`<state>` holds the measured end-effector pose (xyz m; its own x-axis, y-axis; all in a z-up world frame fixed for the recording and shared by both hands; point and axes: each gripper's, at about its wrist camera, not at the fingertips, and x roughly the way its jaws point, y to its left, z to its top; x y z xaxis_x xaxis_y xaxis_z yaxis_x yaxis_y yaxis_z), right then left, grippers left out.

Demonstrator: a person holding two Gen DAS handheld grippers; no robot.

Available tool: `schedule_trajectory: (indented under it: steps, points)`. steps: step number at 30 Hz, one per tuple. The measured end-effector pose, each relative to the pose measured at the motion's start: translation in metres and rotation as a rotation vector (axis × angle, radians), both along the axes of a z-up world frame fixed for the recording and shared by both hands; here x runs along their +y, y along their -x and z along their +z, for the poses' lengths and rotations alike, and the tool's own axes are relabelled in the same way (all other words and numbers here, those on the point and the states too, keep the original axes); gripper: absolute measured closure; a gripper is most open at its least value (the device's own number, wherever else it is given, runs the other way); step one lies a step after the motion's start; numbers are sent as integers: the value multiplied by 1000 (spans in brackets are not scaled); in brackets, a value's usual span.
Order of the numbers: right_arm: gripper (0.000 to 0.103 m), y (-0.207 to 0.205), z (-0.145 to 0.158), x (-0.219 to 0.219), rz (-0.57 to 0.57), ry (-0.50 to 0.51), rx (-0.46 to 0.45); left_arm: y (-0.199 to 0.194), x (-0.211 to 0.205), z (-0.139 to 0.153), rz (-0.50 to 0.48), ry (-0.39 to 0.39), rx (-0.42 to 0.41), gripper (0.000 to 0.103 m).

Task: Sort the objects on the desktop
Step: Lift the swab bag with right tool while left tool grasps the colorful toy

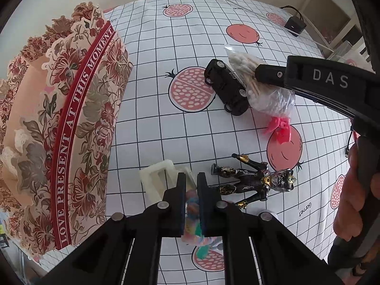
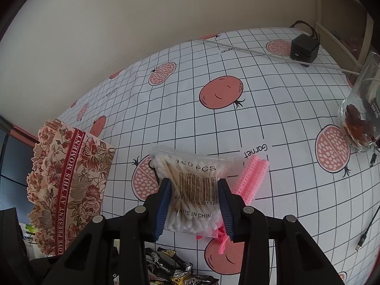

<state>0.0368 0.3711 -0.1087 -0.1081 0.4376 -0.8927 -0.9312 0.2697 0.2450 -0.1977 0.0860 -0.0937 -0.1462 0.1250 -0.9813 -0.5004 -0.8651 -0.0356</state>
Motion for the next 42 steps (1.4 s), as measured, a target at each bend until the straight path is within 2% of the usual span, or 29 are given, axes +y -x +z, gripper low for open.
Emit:
schedule_trajectory:
  steps: [8,11,13,20,25,30,39,42]
  points:
    - [61,0,15,-2,-2,-45,14,5,-14,23,31,-68,45,95]
    - [61,-1,24,-2,-6,-74,22,0,12,31,64,-97,67,95]
    - [61,0,29,-2,-6,-89,26,3,8,39,85,-117,82,95]
    - [61,-1,52,-5,-13,-155,38,7,-6,77,147,-209,187,95]
    - [61,3,80,-11,-30,-239,10,12,-24,107,239,-297,259,95]
    - [61,8,111,-18,-29,-338,21,15,-41,133,305,-396,324,95]
    - [61,29,162,-30,12,-479,19,18,-64,173,377,-526,411,95]
    - [61,40,173,-34,32,-510,18,18,-76,181,431,-555,436,95]
